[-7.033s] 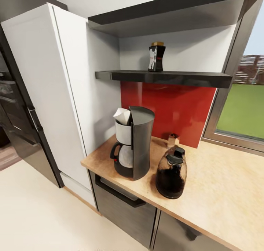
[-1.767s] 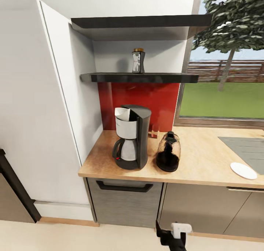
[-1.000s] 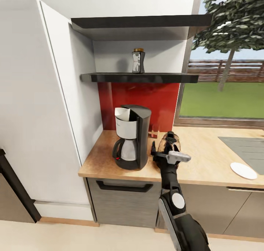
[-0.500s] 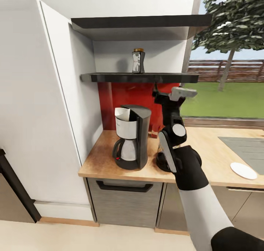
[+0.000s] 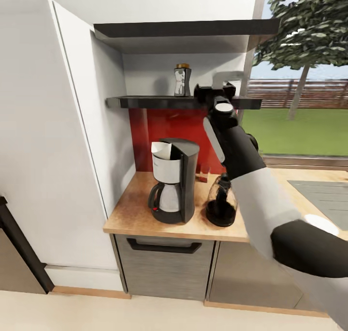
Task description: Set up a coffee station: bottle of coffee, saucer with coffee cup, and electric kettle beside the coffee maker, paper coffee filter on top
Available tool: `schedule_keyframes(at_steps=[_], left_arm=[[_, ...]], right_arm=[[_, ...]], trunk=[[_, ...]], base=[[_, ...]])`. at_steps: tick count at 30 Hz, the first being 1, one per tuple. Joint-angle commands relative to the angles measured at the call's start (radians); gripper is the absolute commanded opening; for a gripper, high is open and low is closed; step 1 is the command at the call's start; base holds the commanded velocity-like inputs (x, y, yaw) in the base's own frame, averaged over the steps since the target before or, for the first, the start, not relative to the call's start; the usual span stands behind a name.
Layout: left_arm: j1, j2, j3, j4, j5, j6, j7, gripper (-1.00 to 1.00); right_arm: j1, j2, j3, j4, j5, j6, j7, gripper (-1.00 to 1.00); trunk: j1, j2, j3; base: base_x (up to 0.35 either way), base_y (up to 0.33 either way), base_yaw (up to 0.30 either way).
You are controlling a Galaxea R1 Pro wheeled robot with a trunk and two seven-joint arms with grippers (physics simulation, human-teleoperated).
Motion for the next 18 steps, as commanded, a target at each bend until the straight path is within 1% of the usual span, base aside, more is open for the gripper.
schedule_keyframes(at_steps=[1,4,5,7,10,12,13,15,17,18], left_arm=[[0.002,0.0,-0.009,0.003,0.007,-0.005,0.002,1.0],[0.005,0.001,-0.009,0.003,0.007,-0.005,0.004,1.0],[0.007,0.001,-0.008,0.003,0.007,-0.002,0.005,1.0],[0.008,0.001,-0.008,0.003,0.007,0.015,0.005,1.0],[0.008,0.001,-0.007,0.003,0.008,0.05,0.006,1.0],[0.008,0.0,-0.007,0.003,0.009,0.09,0.006,1.0],[0.008,0.0,-0.008,0.003,0.008,0.099,0.006,1.0],[0.008,0.0,-0.007,0.003,0.008,0.104,0.006,1.0],[0.008,-0.001,-0.007,0.003,0.007,0.106,0.006,1.0],[0.008,-0.001,-0.007,0.003,0.007,0.106,0.006,1.0]], right_arm=[[-0.028,0.0,0.002,0.04,-0.01,0.006,-0.006,1.0],[-0.075,0.0,0.002,0.112,-0.027,0.006,-0.006,1.0],[-0.139,0.0,0.002,0.201,-0.039,0.007,-0.006,1.0],[-0.173,0.0,0.002,0.241,-0.042,0.008,-0.006,1.0],[-0.194,0.0,0.002,0.261,-0.043,0.017,-0.006,1.0],[-0.205,0.0,0.002,0.264,-0.045,0.061,-0.006,1.0],[-0.21,0.0,0.002,0.264,-0.046,0.08,-0.006,1.0],[-0.235,0.0,0.001,0.27,-0.052,0.095,-0.006,1.0],[-0.274,0.0,0.001,0.29,-0.071,0.112,-0.006,1.0],[-0.283,0.0,0.001,0.296,-0.077,0.118,-0.006,1.0]], trunk=[[0.001,-0.002,-0.002],[0.001,-0.002,-0.002],[0.001,-0.002,-0.002],[0.001,-0.002,-0.002],[0.001,-0.002,-0.002],[0.001,-0.002,-0.002],[0.001,-0.002,-0.002],[0.001,-0.002,-0.002],[0.001,-0.002,-0.002],[0.001,-0.002,-0.002]], base=[[0.0,0.0,0.0],[0.0,0.0,0.0],[0.0,0.0,0.0],[0.0,0.0,0.0],[0.0,0.0,0.0],[0.0,0.0,0.0],[0.0,0.0,0.0],[0.0,0.0,0.0],[0.0,0.0,0.0],[0.0,0.0,0.0]])
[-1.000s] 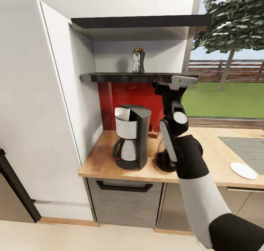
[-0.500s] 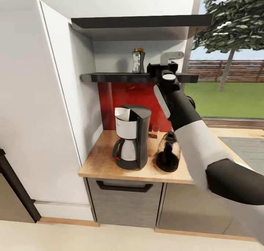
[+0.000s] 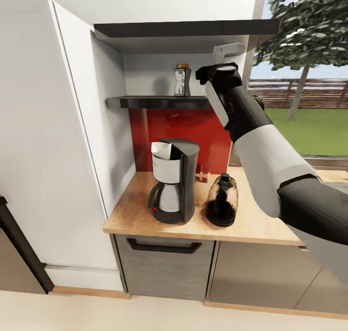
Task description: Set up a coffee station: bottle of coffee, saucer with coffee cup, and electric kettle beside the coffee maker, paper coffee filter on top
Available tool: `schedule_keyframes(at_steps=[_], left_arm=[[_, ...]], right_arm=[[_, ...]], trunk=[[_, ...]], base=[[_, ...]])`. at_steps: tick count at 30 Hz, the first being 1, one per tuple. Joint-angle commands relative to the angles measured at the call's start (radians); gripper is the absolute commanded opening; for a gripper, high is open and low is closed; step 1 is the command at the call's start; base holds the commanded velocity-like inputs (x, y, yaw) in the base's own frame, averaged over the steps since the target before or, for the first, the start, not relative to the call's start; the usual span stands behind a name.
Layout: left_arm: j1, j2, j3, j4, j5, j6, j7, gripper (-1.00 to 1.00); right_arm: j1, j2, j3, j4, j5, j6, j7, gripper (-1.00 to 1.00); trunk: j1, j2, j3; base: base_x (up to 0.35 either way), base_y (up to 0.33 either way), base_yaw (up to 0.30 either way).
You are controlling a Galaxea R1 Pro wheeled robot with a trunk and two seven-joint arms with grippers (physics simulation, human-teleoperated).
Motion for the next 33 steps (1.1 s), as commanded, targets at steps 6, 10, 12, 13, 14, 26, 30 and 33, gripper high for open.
schedule_keyframes(at_steps=[6,10,12,13,14,26,30,33], left_arm=[[-0.002,-0.001,-0.008,0.003,0.008,-0.005,0.0,1.0],[0.0,0.001,-0.008,0.003,0.009,-0.004,0.002,1.0],[0.001,0.003,-0.008,0.003,0.009,-0.004,0.001,1.0],[0.004,0.003,-0.008,0.003,0.009,-0.004,0.0,1.0],[0.007,0.004,-0.007,0.003,0.009,-0.004,0.0,1.0],[0.024,0.005,-0.006,0.003,0.01,-0.001,-0.001,1.0],[0.04,0.004,-0.007,0.003,0.009,-0.001,-0.001,1.0],[0.048,0.005,-0.007,0.003,0.008,-0.001,-0.001,1.0]], right_arm=[[-0.056,0.0,0.003,0.022,-0.079,0.047,-0.009,1.0],[-0.061,0.0,0.004,-0.026,-0.088,0.051,-0.009,1.0],[-0.061,0.0,0.003,-0.041,-0.089,0.051,-0.009,1.0],[-0.061,0.0,0.003,-0.045,-0.089,0.051,-0.009,1.0],[-0.061,0.0,0.003,-0.046,-0.089,0.051,-0.009,1.0],[-0.06,0.0,0.003,-0.05,-0.089,0.053,-0.009,1.0],[-0.059,0.0,0.003,-0.049,-0.089,0.052,-0.009,1.0],[-0.058,0.0,0.003,-0.049,-0.089,0.051,-0.009,1.0]], trunk=[[0.001,-0.002,-0.002],[0.001,-0.002,-0.002],[0.001,-0.002,-0.002],[0.001,-0.002,-0.002],[0.001,-0.002,-0.002],[0.001,-0.002,-0.002],[0.001,-0.002,-0.002],[0.001,-0.002,-0.002]], base=[[0.0,0.0,0.0],[0.0,0.0,0.0],[0.005,0.0,0.0],[0.051,0.009,0.0],[0.078,0.03,0.0],[0.212,0.175,0.0],[0.067,0.041,0.0],[0.02,0.012,0.0]])
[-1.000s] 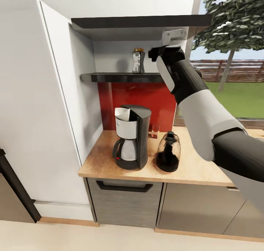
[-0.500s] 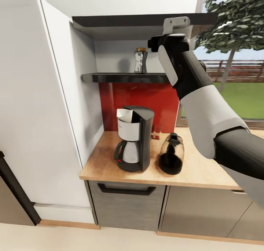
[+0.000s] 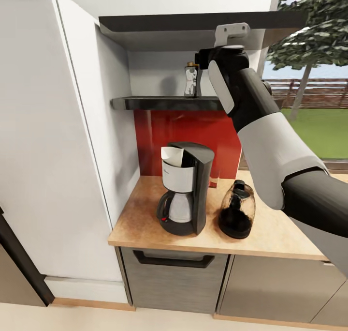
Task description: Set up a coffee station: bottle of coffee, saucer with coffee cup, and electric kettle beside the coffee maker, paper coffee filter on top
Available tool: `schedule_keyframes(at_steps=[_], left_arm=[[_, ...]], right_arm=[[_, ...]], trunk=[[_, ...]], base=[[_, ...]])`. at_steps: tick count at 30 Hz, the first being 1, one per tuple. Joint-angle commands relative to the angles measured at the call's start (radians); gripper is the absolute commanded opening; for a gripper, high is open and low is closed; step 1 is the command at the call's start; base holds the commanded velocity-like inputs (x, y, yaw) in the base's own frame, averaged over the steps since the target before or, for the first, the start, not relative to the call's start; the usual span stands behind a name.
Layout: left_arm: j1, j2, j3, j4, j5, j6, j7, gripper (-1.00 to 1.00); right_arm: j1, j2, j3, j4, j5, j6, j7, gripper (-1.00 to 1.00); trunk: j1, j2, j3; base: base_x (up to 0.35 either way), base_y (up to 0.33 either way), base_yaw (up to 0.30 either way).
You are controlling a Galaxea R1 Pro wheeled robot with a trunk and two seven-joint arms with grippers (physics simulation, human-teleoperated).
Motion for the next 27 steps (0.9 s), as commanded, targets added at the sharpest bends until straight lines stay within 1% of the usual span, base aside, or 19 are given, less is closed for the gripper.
schedule_keyframes(at_steps=[1,5,11,14,27], left_arm=[[0.001,0.0,-0.008,0.001,0.007,-0.005,0.002,1.0],[0.002,-0.001,-0.008,0.001,0.007,-0.005,0.002,1.0],[0.002,0.001,-0.008,0.001,0.007,-0.005,0.002,1.0],[0.01,0.001,-0.008,0.001,0.007,-0.005,0.002,1.0],[0.021,0.001,-0.008,0.001,0.007,-0.005,0.002,1.0]], right_arm=[[0.0,0.0,0.002,-0.001,-0.009,0.002,-0.008,1.0],[0.001,0.0,0.001,0.001,-0.008,0.002,-0.008,1.0],[0.003,0.0,0.001,0.008,-0.006,0.002,-0.008,1.0],[0.003,0.0,0.001,0.011,-0.005,0.002,-0.008,1.0],[0.013,0.0,-0.001,0.012,-0.004,0.002,-0.008,1.0]], trunk=[[0.001,-0.002,-0.002],[0.001,-0.002,-0.002],[0.001,-0.002,-0.002],[0.001,-0.002,-0.002],[0.001,-0.002,-0.002]], base=[[0.005,0.003,0.0],[0.051,0.012,0.0],[0.236,0.128,0.0],[0.165,0.039,0.0],[0.027,0.004,0.0]])
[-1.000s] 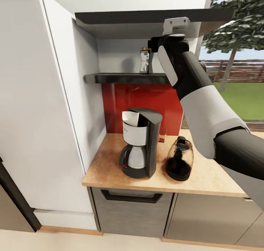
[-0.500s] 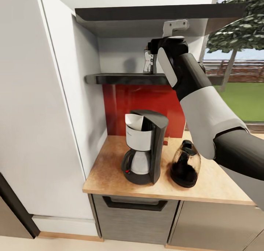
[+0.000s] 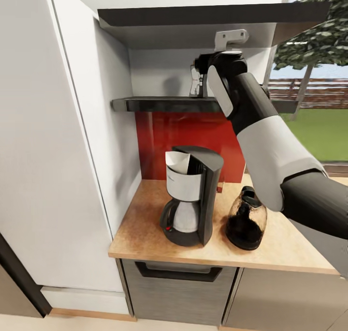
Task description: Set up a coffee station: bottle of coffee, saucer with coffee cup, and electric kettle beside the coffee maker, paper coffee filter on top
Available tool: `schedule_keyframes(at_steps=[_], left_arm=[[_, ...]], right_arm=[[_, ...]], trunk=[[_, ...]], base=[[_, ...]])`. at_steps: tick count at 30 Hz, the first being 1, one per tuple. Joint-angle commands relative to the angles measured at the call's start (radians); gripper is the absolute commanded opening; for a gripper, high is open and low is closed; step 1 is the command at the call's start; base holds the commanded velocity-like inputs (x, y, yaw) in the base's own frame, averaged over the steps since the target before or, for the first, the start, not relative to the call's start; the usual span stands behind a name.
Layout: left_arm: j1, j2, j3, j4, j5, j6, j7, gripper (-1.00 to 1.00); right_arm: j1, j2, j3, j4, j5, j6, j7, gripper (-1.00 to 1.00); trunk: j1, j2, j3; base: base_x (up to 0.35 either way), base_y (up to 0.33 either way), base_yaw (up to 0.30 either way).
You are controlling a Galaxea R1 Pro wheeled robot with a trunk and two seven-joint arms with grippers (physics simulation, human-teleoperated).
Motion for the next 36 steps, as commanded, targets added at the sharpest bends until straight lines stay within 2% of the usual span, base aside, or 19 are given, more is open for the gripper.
schedule_keyframes(at_steps=[1,8,17,36], left_arm=[[0.0,0.0,-0.008,0.001,0.008,-0.005,0.002,1.0],[0.0,0.0,-0.008,0.001,0.008,-0.005,0.002,1.0],[0.0,0.001,-0.007,0.001,0.008,-0.005,0.002,1.0],[0.002,0.0,-0.011,0.001,0.007,-0.005,0.001,1.0]], right_arm=[[0.003,0.0,0.002,0.0,-0.009,0.003,-0.009,1.0],[0.033,0.0,0.002,0.018,-0.009,0.003,-0.009,1.0],[0.037,0.0,0.002,0.078,-0.009,0.001,-0.007,1.0],[0.037,0.0,0.001,0.066,-0.007,0.002,-0.009,1.0]], trunk=[[0.001,-0.002,-0.002],[0.001,-0.002,-0.002],[0.001,-0.002,-0.002],[0.001,-0.002,-0.002]], base=[[0.101,0.005,0.0],[0.143,0.069,0.0],[0.126,0.025,0.0],[0.081,0.002,0.0]])
